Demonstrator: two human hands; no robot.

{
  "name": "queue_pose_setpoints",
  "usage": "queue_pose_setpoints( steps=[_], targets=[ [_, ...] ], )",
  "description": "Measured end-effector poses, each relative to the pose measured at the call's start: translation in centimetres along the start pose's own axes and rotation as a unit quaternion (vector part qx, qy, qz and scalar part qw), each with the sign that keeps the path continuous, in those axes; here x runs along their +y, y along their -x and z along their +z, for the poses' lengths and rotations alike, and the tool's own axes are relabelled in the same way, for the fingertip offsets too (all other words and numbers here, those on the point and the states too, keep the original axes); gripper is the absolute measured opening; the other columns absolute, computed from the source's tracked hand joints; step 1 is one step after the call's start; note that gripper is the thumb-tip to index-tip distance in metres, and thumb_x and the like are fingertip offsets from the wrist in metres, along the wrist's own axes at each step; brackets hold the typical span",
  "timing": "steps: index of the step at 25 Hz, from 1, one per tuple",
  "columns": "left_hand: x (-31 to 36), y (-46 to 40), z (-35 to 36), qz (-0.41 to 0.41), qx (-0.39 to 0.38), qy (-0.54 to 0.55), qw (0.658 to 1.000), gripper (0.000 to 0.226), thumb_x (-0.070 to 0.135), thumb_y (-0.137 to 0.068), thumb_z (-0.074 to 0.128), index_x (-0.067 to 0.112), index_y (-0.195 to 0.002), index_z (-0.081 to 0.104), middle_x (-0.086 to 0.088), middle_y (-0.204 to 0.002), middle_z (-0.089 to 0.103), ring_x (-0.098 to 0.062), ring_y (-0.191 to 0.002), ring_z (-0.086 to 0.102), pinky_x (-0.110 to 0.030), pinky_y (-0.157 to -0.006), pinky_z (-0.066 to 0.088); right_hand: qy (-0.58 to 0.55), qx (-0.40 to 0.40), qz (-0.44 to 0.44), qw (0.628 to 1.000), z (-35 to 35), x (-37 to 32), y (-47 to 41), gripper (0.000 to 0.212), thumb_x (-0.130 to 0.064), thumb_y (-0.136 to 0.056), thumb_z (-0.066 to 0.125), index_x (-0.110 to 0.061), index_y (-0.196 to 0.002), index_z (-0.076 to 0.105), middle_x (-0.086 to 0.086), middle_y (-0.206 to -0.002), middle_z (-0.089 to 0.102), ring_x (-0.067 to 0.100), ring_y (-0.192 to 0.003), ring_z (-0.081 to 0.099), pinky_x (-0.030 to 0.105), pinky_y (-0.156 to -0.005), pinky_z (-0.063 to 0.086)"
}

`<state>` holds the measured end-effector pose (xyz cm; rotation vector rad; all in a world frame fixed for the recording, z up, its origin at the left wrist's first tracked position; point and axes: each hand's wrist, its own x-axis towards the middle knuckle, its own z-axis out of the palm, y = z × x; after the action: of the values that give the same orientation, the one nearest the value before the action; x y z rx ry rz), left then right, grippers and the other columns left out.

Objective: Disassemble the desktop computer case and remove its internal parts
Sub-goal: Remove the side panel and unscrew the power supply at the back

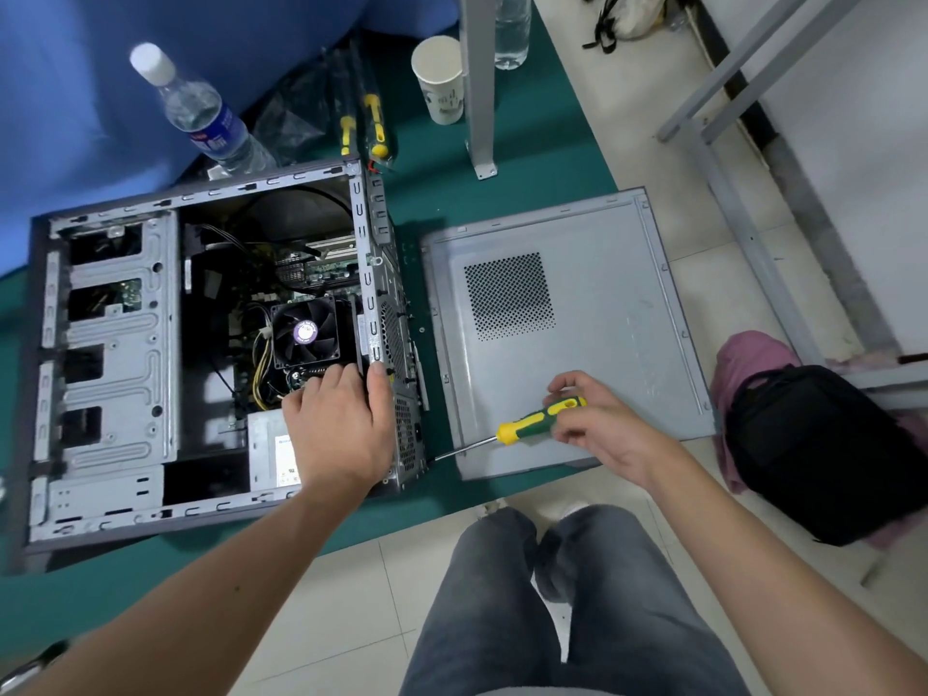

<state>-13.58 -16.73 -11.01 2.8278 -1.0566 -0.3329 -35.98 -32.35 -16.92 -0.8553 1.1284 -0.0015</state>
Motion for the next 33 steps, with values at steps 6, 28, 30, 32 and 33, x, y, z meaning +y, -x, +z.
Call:
queue_pose_setpoints(
  steps=[6,28,30,32,33],
  targets=[
    [-0.1,0.1,0.2,-0.003,0.005,0.011,1.000,0.055,0.047,-0.100,0.010,0.018,-0.070,0.046,0.000,-0.077,0.050,-0.024,-0.078,0.044,-0.046,-0.085,0.034,0.110,0.043,0.013,0.993,0.3,0.8,0.5,0.008,-0.025,-0.095,0.059,-0.021,-0.089,0.055,0.005,-0.087,0.049,0.014,-0.062,0.043,0.024,-0.054,0.039],
    [4.4,-4.0,-2.0,0.482,-0.141,-0.231,0.833,0.045,0.005,-0.084,0.059,0.017,-0.127,0.055,-0.003,-0.120,0.058,-0.022,-0.112,0.048,-0.038,-0.099,0.040,0.142,0.009,-0.055,0.988,-0.4,0.6,0.9,0.032,-0.001,-0.079,0.070,-0.027,-0.095,0.060,0.001,-0.103,0.059,0.014,-0.089,0.056,0.027,-0.078,0.045],
    [6.7,-4.8,-0.9,0.491,-0.268,-0.344,0.754,0.032,0.009,-0.089,0.061,0.012,-0.121,0.058,-0.003,-0.115,0.060,-0.020,-0.104,0.051,-0.035,-0.095,0.044,0.173,0.003,-0.048,0.984,-0.3,0.6,1.1,0.023,-0.013,-0.082,0.072,-0.027,-0.096,0.060,0.001,-0.105,0.059,0.014,-0.092,0.058,0.025,-0.080,0.047],
    [7.8,-4.8,0.6,0.434,-0.355,-0.409,0.720,0.020,0.005,-0.092,0.058,0.004,-0.112,0.060,-0.009,-0.113,0.062,-0.024,-0.100,0.056,-0.036,-0.091,0.046,0.272,0.009,-0.045,0.961,-0.1,0.8,1.2,0.015,-0.039,-0.093,0.060,-0.025,-0.098,0.058,0.001,-0.100,0.059,0.017,-0.087,0.058,0.034,-0.080,0.050],
    [7.9,-4.4,1.2,0.411,-0.377,-0.421,0.715,0.014,0.003,-0.093,0.057,0.004,-0.107,0.061,-0.010,-0.113,0.063,-0.026,-0.100,0.058,-0.037,-0.091,0.046,0.316,0.016,-0.056,0.947,-0.1,0.9,1.1,0.020,-0.043,-0.096,0.054,-0.024,-0.099,0.058,0.001,-0.097,0.058,0.017,-0.084,0.057,0.035,-0.077,0.050]
  ],
)
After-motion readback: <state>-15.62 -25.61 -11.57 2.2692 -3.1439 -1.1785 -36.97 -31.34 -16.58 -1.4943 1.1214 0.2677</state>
